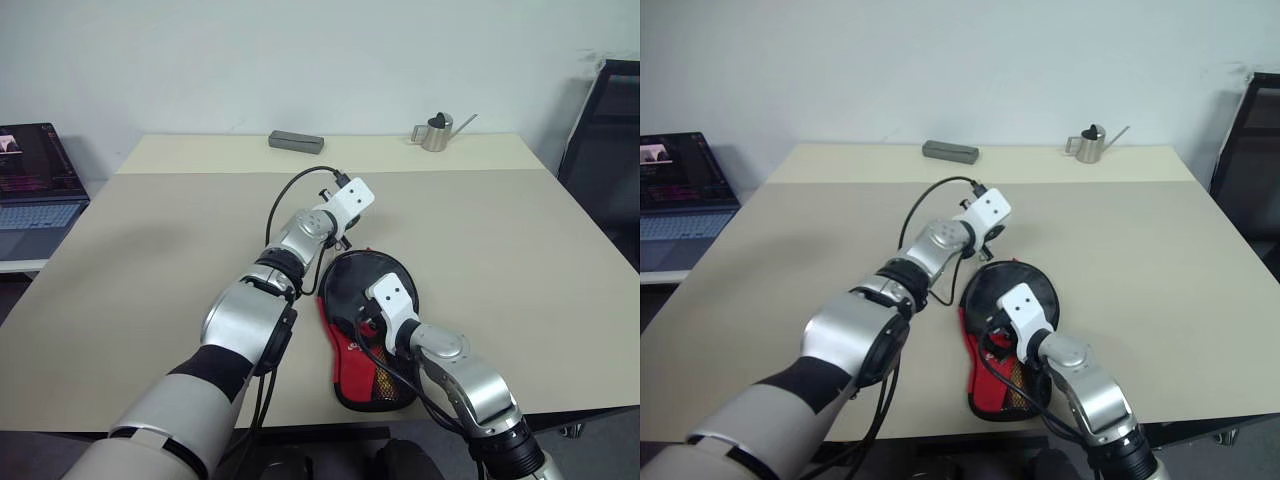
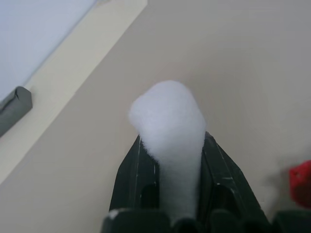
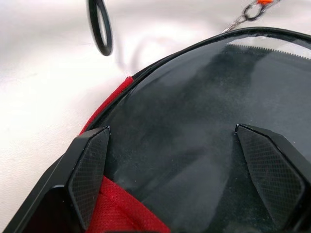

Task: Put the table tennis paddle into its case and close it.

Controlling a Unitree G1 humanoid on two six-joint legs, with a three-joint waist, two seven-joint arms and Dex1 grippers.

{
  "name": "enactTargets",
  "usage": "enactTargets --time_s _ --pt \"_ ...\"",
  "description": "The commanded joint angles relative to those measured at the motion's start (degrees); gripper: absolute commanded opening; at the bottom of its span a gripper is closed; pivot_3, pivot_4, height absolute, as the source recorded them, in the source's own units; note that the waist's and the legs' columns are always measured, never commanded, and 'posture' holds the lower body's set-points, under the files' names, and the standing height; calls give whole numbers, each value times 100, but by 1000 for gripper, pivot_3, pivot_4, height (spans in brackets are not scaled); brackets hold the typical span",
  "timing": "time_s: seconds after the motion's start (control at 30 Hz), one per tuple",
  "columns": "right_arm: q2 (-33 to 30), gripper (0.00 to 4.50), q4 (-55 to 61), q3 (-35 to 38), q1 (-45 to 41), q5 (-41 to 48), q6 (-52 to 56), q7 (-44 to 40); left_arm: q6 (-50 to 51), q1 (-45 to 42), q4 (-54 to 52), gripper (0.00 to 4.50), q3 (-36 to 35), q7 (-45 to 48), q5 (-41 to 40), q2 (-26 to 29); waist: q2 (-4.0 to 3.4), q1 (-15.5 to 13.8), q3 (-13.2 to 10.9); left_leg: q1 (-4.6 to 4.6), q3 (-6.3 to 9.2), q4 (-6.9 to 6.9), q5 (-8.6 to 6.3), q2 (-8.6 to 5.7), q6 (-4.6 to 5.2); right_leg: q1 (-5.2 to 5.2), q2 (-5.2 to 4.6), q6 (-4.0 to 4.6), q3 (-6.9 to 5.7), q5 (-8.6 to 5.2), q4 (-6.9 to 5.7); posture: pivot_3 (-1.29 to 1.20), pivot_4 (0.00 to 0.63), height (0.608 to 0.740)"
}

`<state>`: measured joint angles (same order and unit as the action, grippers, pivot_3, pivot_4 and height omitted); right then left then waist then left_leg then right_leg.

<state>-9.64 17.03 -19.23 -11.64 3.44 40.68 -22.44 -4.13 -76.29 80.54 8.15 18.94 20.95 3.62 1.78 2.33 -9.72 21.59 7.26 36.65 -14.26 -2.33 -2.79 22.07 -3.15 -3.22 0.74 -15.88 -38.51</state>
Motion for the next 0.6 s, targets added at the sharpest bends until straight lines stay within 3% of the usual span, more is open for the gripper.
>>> enactTargets --time_s 0.03,0.2,0.53,0.6 --pt "-26 4500 -428 -436 588 38 750 -4 -223 -407 -160 556 27 -313 114 -73 0 -1 0 1 1 0 0 0 0 0 0 -1 -1 0 1 0 150 740" --pt "-17 4500 -326 -430 677 50 791 76 -227 -416 -143 556 187 -547 351 -157 0 -8 0 3 3 -11 -2 0 -2 0 0 -5 -3 -3 16 0 150 740" --pt "171 4500 -398 -377 578 56 783 227 -173 261 -114 556 579 467 611 -538 -5 18 31 -10 -7 -55 -2 3 -2 -1 1 -4 3 -3 45 0 150 740" --pt "179 4500 -401 -354 561 57 787 232 -127 307 -124 1293 525 560 550 -568 -5 25 31 -12 -6 -56 -2 4 -2 -1 2 -4 3 -3 44 0 150 740"
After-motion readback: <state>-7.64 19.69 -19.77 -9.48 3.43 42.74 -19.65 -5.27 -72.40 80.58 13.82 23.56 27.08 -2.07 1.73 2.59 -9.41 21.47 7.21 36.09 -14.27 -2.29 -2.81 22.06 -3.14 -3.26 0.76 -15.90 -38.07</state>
